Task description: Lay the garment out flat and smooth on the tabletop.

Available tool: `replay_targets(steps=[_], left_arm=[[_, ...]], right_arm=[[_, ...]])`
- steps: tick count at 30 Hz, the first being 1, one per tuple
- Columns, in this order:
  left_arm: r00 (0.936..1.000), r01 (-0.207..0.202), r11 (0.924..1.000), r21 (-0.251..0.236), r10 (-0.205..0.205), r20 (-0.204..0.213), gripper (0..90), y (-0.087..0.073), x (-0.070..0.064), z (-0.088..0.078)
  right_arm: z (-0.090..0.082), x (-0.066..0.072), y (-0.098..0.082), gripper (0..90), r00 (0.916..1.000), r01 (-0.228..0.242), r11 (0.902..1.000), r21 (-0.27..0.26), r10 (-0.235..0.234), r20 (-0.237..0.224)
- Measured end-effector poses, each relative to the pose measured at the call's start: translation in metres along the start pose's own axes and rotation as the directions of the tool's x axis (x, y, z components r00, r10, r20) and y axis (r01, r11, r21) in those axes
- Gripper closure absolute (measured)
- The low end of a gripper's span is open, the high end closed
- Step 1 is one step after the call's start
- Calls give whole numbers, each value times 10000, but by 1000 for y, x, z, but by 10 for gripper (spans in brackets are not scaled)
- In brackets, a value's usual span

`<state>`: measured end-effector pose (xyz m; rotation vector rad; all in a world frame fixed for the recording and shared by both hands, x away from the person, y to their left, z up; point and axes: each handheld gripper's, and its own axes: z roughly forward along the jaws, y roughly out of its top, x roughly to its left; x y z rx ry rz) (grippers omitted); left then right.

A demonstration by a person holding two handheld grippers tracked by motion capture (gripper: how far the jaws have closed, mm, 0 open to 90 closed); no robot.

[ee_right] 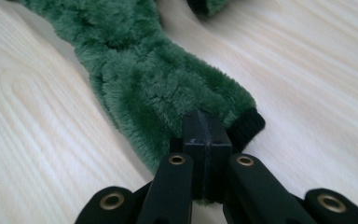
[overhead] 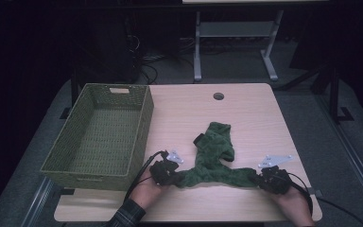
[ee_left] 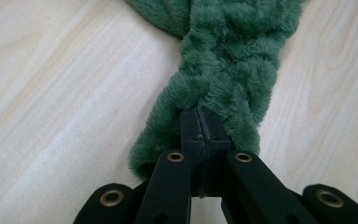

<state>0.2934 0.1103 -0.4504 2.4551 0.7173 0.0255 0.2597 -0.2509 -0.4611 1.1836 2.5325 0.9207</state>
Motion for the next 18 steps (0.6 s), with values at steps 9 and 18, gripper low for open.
replay_targets(steps=[9,18], left_arm=[[9992,-20,9999,-171,27,389,897,-6,-6,-1],[9985,119,9907,-1355,-46,543,728,13,0,-25]], right_arm=[[-13,0,-18,900,9997,-145,9999,-89,147,203],[-18,0,-3,786,9998,-26,9950,-999,5,-204]])
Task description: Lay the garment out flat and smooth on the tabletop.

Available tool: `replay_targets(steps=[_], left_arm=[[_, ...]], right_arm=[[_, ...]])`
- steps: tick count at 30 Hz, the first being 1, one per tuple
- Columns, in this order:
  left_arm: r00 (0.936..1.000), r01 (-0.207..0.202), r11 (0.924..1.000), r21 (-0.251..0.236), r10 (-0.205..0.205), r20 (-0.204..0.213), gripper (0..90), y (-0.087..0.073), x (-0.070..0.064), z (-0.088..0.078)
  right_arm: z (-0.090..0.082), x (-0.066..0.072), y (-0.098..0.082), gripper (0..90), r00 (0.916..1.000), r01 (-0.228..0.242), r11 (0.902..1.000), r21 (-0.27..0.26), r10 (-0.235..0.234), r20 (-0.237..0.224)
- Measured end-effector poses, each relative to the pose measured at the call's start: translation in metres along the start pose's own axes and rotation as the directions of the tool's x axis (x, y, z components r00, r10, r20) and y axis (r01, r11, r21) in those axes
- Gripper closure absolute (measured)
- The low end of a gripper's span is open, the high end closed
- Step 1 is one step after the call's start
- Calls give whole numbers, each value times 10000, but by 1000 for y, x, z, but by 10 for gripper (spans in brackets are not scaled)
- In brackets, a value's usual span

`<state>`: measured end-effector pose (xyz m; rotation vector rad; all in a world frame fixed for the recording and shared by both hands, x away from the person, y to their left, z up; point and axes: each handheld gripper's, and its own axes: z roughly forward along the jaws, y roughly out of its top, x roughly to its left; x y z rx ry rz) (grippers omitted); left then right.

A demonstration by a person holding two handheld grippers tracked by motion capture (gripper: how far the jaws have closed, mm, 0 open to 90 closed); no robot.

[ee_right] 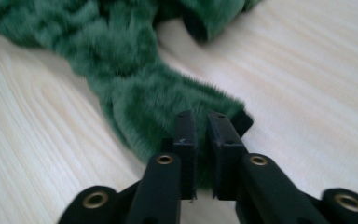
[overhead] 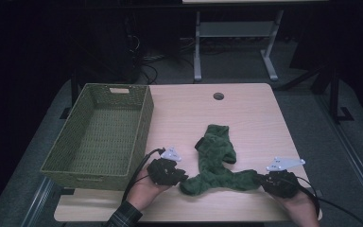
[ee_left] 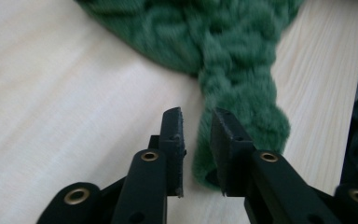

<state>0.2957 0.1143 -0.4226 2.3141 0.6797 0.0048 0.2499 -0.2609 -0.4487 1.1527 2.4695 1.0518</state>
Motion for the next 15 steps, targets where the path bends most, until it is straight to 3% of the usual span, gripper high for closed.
replay_targets(steps=[4,6,8,10,15], left_arm=[[9998,-24,9998,-206,20,-174,676,11,3,0],[9992,-258,9995,-159,253,-312,661,19,6,3],[9985,-342,9991,-231,332,-446,623,34,12,9],[9981,-342,9990,-289,326,-524,602,38,15,12],[9959,-506,9982,-324,480,-770,569,59,30,22]], right_arm=[[5,-3,13,744,9999,-58,9997,-241,56,-96],[7,-4,17,731,9999,-34,9997,-234,30,-153],[19,-6,27,676,9998,15,10000,-96,-16,-176],[27,-7,31,634,9999,84,10000,5,-84,-73],[42,-12,38,610,9999,40,9999,105,-39,-143]])
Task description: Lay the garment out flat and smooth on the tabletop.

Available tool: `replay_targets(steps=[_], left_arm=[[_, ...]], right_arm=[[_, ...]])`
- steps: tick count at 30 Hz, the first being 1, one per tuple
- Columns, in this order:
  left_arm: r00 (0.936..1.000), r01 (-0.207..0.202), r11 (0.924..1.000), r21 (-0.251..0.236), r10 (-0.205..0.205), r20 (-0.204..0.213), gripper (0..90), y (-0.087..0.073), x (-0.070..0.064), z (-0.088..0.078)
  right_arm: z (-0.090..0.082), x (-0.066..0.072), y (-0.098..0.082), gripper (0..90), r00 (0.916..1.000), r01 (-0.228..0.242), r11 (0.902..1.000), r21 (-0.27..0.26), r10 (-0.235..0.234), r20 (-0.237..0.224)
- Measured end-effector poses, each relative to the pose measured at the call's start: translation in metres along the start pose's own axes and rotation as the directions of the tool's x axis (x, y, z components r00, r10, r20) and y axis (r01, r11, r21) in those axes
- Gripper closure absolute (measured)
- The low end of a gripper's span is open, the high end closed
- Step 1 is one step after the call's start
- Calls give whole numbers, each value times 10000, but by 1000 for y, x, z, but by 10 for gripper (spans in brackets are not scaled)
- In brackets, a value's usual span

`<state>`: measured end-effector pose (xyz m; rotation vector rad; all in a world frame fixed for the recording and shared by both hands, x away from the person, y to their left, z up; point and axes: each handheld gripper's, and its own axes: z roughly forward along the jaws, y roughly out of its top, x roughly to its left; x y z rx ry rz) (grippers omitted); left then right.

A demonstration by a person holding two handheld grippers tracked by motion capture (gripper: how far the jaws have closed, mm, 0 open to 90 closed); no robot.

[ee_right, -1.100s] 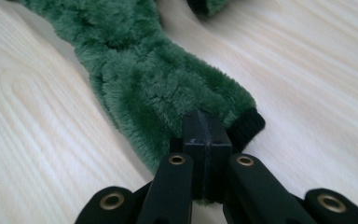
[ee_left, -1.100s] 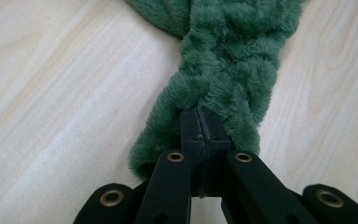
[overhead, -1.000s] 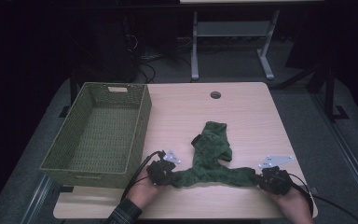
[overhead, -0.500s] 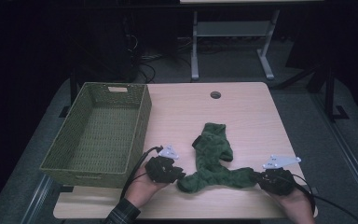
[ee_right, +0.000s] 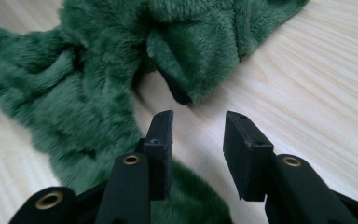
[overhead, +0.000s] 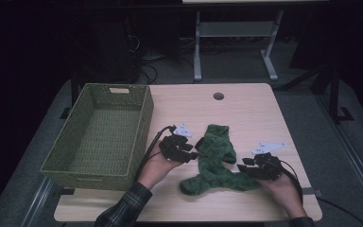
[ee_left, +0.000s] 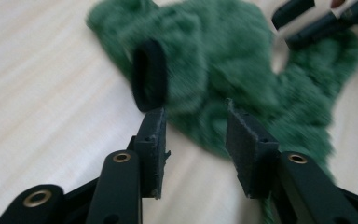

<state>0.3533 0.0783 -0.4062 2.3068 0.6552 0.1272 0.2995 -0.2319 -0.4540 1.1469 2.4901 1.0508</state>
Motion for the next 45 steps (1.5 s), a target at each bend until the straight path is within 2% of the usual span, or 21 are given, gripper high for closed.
replay_targets(steps=[4,7,8,10,11,12,13,14,18,22,27,30,32,33,36,39,40,41,43,44,45], left_arm=[[9999,21,10000,78,-22,106,565,11,11,12],[9999,-62,9999,150,60,141,566,16,15,23],[9999,36,9999,115,-37,163,566,17,16,27],[9997,-103,9994,316,96,228,576,19,18,33],[9996,-133,9992,372,123,272,637,19,18,35],[9997,-127,9992,367,119,236,637,19,18,38],[9997,-137,9993,343,130,201,714,19,18,39],[9997,-139,9993,337,131,215,763,18,18,40],[9997,27,9993,376,-37,254,820,17,17,40],[9996,-95,9996,277,87,278,826,18,17,34],[9995,66,10000,-12,-66,318,826,18,16,29],[9993,147,9998,-128,-142,359,827,19,15,28],[9993,-37,10000,-68,39,359,827,19,15,25],[9993,6,9999,-134,0,378,828,20,15,24],[9991,137,9993,-348,-123,394,830,20,14,20],[9992,125,9988,-484,-106,393,832,21,14,14],[9992,125,9984,-545,-103,395,834,21,14,12],[9993,42,9987,-501,-23,385,835,22,14,10],[9992,132,9978,-645,-107,396,835,22,13,5],[9992,125,9974,-717,-97,395,837,22,13,3],[9992,106,9972,-742,-77,383,837,22,12,1]], right_arm=[[5,-1,2,590,10000,-8,10000,18,8,-16],[8,0,2,577,10000,-80,9999,76,81,-37],[9,1,2,573,9999,-93,9999,108,93,-42],[10,1,2,572,9999,-102,9999,113,103,-67],[11,1,2,569,9998,-184,9998,111,186,-107],[11,1,2,569,9998,-184,9998,111,186,-107],[12,2,1,569,9997,-219,9997,106,220,-97],[12,2,1,566,9997,-227,9997,122,229,-92],[13,1,1,566,9995,-302,9995,41,302,-79],[15,1,3,566,9989,-445,9990,-42,445,-173],[20,3,7,582,9987,-432,9990,62,434,-250],[25,3,8,678,9988,-471,9988,118,472,-104],[25,0,9,765,9988,-481,9988,53,481,-5],[24,-1,10,793,9989,-462,9989,-21,462,18],[16,-7,13,822,9988,-313,9991,-283,323,375],[9,-10,16,828,9983,-348,9983,-460,368,454],[0,-13,21,833,9969,-223,9974,-690,274,739],[-6,-15,23,834,9965,-298,9964,-796,358,756],[-12,-16,26,835,9960,-273,9951,-946,352,825],[-23,-17,32,839,9954,-168,9921,-1244,282,911],[-29,-17,34,839,9949,-108,9912,-1321,240,984]])
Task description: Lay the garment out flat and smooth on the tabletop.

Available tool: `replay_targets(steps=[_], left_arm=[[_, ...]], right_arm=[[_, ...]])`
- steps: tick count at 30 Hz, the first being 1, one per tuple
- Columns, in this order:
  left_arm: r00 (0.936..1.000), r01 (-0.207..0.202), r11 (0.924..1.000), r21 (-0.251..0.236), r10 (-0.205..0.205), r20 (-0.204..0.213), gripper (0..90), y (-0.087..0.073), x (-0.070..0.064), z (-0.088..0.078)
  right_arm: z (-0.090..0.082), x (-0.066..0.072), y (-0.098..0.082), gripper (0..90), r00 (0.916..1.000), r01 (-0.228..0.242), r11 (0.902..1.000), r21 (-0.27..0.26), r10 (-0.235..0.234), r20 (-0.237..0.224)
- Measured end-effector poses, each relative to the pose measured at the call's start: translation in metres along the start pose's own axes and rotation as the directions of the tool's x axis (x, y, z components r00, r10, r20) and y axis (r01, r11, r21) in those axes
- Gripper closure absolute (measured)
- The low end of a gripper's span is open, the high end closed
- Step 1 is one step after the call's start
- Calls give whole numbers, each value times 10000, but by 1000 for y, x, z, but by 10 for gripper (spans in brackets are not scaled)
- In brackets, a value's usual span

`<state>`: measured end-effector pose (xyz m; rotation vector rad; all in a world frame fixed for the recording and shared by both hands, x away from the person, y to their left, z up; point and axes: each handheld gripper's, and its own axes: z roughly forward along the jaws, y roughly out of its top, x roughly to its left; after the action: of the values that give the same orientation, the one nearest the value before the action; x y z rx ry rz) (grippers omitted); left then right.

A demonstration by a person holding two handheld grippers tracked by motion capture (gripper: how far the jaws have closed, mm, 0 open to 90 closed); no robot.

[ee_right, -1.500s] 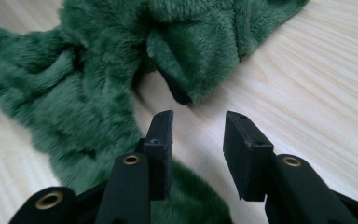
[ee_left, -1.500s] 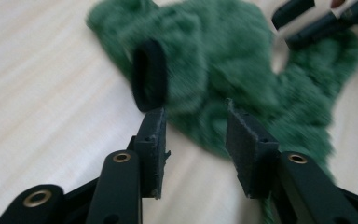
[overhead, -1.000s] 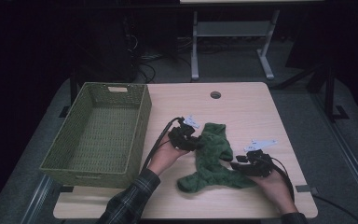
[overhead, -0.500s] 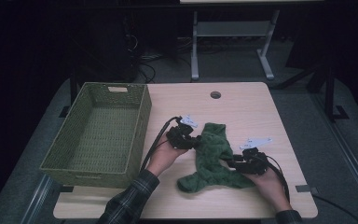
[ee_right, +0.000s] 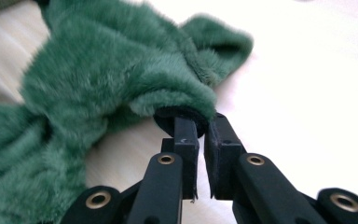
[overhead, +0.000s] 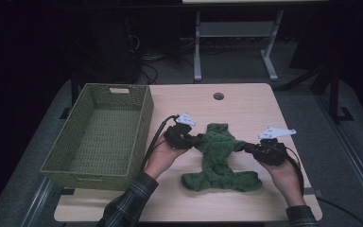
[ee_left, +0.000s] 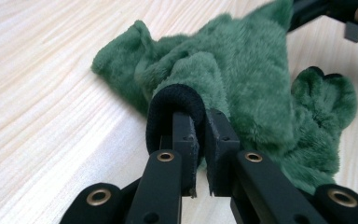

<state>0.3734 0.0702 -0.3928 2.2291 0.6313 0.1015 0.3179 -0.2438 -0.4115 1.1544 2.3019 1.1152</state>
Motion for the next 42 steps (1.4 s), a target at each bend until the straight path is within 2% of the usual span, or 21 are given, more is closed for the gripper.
replay_targets(steps=[1,3,6,9,12,13,14,16,17,20,25,27,28,29,31,32,33,34,37,38,42], left_arm=[[10000,10,10000,-63,-9,18,837,0,-1,-2],[10000,-24,10000,-58,24,-4,838,0,-2,-4],[9999,-66,9998,210,70,-156,839,-3,-3,-5],[9995,76,9983,574,-59,-297,839,-10,0,0],[9989,260,9940,1061,-217,-415,840,-20,5,8],[9982,417,9928,1123,-365,-476,840,-23,7,12],[9978,506,9868,1539,-432,-512,840,-29,11,19],[9970,638,9853,1585,-560,-532,840,-32,12,23],[9971,629,9824,1761,-544,-524,840,-35,13,27],[9972,605,9748,2145,-498,-551,840,-41,15,36],[9971,558,9744,2177,-430,-632,838,-42,14,38],[9970,564,9737,2207,-431,-647,816,-41,13,38],[9968,598,9737,2198,-468,-641,748,-41,13,38],[9973,570,9730,2235,-449,-589,748,-40,13,36],[9971,624,9731,2217,-513,-557,666,-38,11,33],[9962,760,9763,2026,-659,-563,623,-36,9,30],[9968,645,9800,1882,-545,-578,565,-31,6,21],[9968,645,9800,1882,-545,-578,538,-31,6,21],[9979,387,9862,1612,-298,-571,509,-22,1,7],[9979,369,9880,1498,-285,-583,502,-19,0,2],[9961,455,9948,910,-383,-795,534,-5,9,-5]], right_arm=[[0,0,0,839,10000,0,10000,0,0,0],[-15,3,9,839,9996,261,9993,-263,-258,126],[-20,5,13,839,9993,364,9986,-395,-363,42],[-14,7,13,839,9989,466,9987,-186,-468,-69],[9,4,5,839,9988,393,9981,465,-378,-311],[9,4,5,839,9988,393,9981,465,-378,-311],[21,3,0,838,9986,295,9962,823,-258,-451],[26,1,-2,838,9983,319,9941,1038,-265,-527],[34,0,-4,838,9978,271,9906,1342,-187,-631],[41,0,-6,837,9973,241,9878,1535,-132,-717],[54,-1,-10,836,9977,285,9783,2053,-151,-667],[57,-1,-12,827,9976,240,9759,2171,-93,-684],[58,-1,-13,795,9974,223,9750,2211,-66,-712],[58,-1,-13,795,9974,223,9750,2211,-66,-712],[54,-1,-12,724,9975,232,9783,2061,-87,-706],[50,-1,-12,693,9977,261,9807,1938,-135,-663],[41,-3,-12,637,9972,157,9836,1797,-23,-744],[41,-3,-12,637,9972,157,9836,1797,-23,-744],[26,-5,-7,623,9980,40,9900,1407,50,-637],[19,-8,-2,623,9981,108,9940,1087,-41,-618],[19,-15,12,619,9984,-57,9970,771,99,-552]])
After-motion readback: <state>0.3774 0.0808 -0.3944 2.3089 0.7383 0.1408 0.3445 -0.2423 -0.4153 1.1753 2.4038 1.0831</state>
